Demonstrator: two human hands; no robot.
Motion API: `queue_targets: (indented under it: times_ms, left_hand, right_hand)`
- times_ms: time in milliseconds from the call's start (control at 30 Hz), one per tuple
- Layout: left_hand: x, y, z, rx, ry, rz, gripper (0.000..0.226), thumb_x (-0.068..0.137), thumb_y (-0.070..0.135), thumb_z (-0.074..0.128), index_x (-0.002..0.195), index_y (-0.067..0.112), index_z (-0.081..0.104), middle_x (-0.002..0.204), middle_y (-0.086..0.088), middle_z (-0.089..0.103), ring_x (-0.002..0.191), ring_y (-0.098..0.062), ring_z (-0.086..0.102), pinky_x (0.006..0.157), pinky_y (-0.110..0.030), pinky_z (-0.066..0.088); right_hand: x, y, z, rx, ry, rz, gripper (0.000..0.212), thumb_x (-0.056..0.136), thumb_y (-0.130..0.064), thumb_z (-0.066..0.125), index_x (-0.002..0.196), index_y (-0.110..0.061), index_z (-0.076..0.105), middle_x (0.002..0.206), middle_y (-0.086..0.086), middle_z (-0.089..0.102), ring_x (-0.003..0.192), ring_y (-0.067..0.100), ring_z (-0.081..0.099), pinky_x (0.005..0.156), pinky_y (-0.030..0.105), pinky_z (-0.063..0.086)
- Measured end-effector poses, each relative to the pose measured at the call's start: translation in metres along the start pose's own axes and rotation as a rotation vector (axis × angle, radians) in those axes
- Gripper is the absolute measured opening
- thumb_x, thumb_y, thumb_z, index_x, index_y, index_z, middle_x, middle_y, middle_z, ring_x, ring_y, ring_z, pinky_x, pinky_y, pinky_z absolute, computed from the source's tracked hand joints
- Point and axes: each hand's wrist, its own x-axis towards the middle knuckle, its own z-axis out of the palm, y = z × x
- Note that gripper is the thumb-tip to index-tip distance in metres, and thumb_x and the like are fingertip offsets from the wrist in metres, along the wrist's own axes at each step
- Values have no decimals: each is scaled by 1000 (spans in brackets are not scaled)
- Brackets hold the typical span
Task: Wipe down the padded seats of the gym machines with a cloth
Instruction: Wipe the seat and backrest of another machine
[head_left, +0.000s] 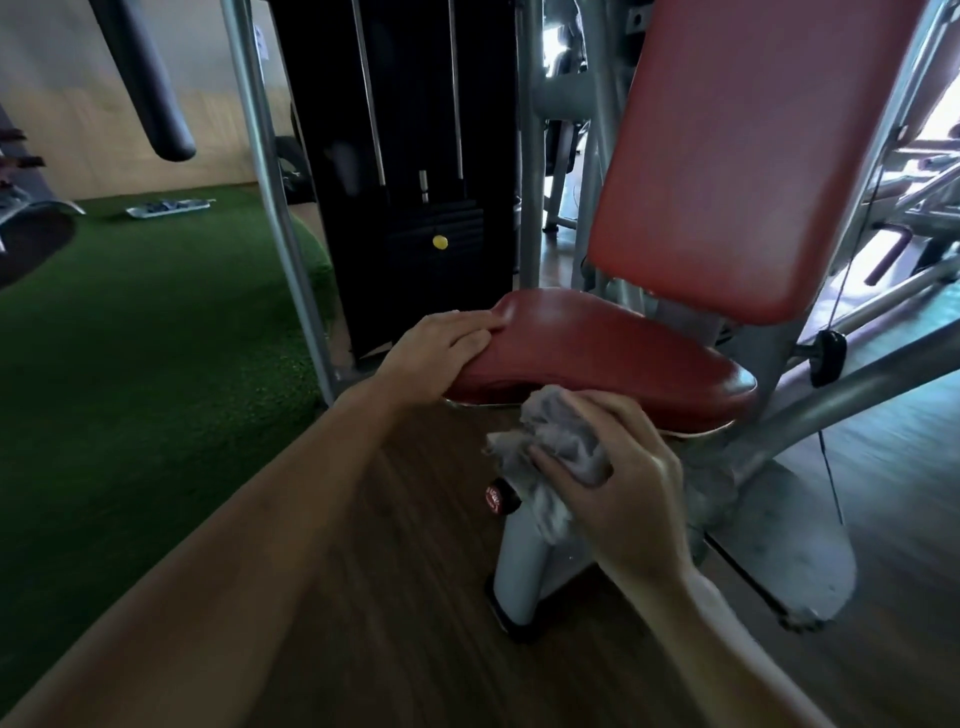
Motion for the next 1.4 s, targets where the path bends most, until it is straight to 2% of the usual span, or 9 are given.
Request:
queue_targets:
  times_ms: [133, 267, 400, 533, 733, 900, 1067, 1267, 1400]
  left_hand:
    - [0, -13, -1, -76, -14, -18, 34, 107, 37, 40, 134, 42, 61, 145, 25, 48, 142, -7, 38, 122, -43, 26]
    - [1, -14, -1, -114, 0, 34, 35, 109, 24, 39, 135, 30, 62, 140, 22, 49, 120, 27, 38, 121, -19, 21]
    - [0, -16, 1, -167, 21, 44, 35, 109, 23, 39, 135, 29, 63, 139, 21, 51, 131, 9, 42, 122, -29, 25]
    - [-2, -18, 1, -175, 34, 53, 35, 109, 23, 39, 133, 31, 63, 136, 21, 53, 116, 28, 39, 105, 0, 23]
    - [-2, -17, 0, -182, 37, 54, 35, 109, 23, 39, 133, 31, 63, 141, 17, 55, 132, 6, 39, 116, -17, 23]
    - [-2, -18, -1, -208, 30, 58, 34, 109, 22, 39, 133, 28, 64, 135, 21, 55, 127, 13, 43, 116, -17, 26]
    - [0, -21, -1, -179, 38, 62, 34, 109, 24, 40, 132, 31, 64, 140, 18, 56, 134, 5, 42, 120, -25, 26]
    - [-1, -20, -1, -189, 34, 82, 34, 109, 19, 40, 132, 26, 64, 138, 15, 56, 117, 30, 39, 105, -1, 24]
    - [0, -20, -3, -172, 13, 90, 34, 109, 18, 40, 134, 24, 63, 141, 11, 54, 114, 32, 38, 98, 5, 23]
  right_hand:
    - [-7, -3, 53, 57, 188, 97, 49, 83, -28, 80, 126, -7, 67, 121, 4, 62, 113, 19, 60, 100, 30, 49]
    - [-8, -21, 85, 81, 281, 171, 48, 82, -19, 83, 125, -6, 67, 122, 4, 60, 115, 20, 56, 107, 18, 37]
    - [-8, -12, 89, -2, 282, 45, 42, 84, -18, 83, 121, -4, 69, 118, 7, 63, 112, 23, 57, 105, 23, 39]
    - [-5, -2, 83, -39, 373, 116, 36, 87, -16, 80, 120, -4, 70, 117, 8, 63, 110, 25, 57, 105, 20, 35]
    - [-1, -15, 93, -58, 201, -70, 31, 90, -19, 73, 118, -6, 72, 117, 7, 65, 104, 27, 58, 100, 27, 41]
    - [4, -5, 83, -101, 329, 99, 33, 88, -15, 78, 120, -7, 71, 118, 6, 63, 105, 24, 55, 99, 21, 38]
    - [2, -5, 88, -118, 205, -96, 29, 92, -18, 72, 119, -7, 72, 119, 6, 65, 105, 25, 56, 103, 16, 32]
    - [2, -25, 93, -71, 296, 89, 34, 90, -18, 75, 123, -12, 70, 121, 2, 64, 106, 22, 53, 97, 18, 36]
    - [1, -20, 94, -115, 187, -72, 31, 92, -19, 73, 121, -10, 72, 120, 4, 65, 105, 23, 53, 96, 24, 38]
